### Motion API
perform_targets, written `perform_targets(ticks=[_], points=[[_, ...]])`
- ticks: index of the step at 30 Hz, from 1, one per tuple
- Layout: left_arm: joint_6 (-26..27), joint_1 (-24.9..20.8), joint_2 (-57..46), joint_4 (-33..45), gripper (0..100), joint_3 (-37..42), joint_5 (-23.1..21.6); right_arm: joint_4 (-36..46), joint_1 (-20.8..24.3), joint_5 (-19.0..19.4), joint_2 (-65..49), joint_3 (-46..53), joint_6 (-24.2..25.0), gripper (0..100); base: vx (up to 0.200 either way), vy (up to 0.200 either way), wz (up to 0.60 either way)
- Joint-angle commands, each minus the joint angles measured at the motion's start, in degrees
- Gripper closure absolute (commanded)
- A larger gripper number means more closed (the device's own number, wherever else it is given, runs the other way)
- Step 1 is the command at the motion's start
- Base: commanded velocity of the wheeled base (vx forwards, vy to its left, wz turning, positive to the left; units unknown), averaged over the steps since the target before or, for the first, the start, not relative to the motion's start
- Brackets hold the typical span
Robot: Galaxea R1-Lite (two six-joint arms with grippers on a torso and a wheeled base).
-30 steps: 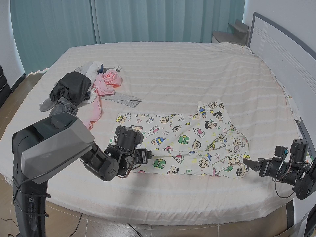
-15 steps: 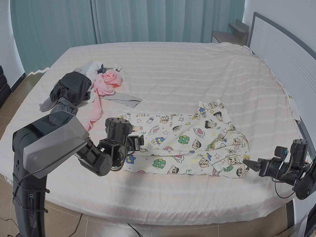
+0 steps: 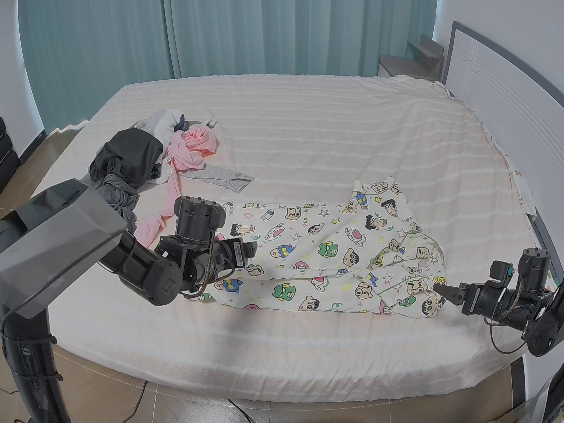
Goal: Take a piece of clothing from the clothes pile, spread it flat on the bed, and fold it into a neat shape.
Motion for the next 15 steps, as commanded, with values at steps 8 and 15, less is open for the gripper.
perform_targets(ticks=[8, 15], points=[[-5.7, -6.1, 1.1, 3.3, 0, 1.5, -4.0, 0.0, 0.3, -0.1, 0.1, 0.1, 0.0, 0, 0.000, 0.000, 0.00], [-9.6, -9.3, 7.7, 2.1, 0, -3.1, -4.3, 0.0, 0.5, -0.1, 0.1, 0.1, -0.1, 0, 0.000, 0.000, 0.00]])
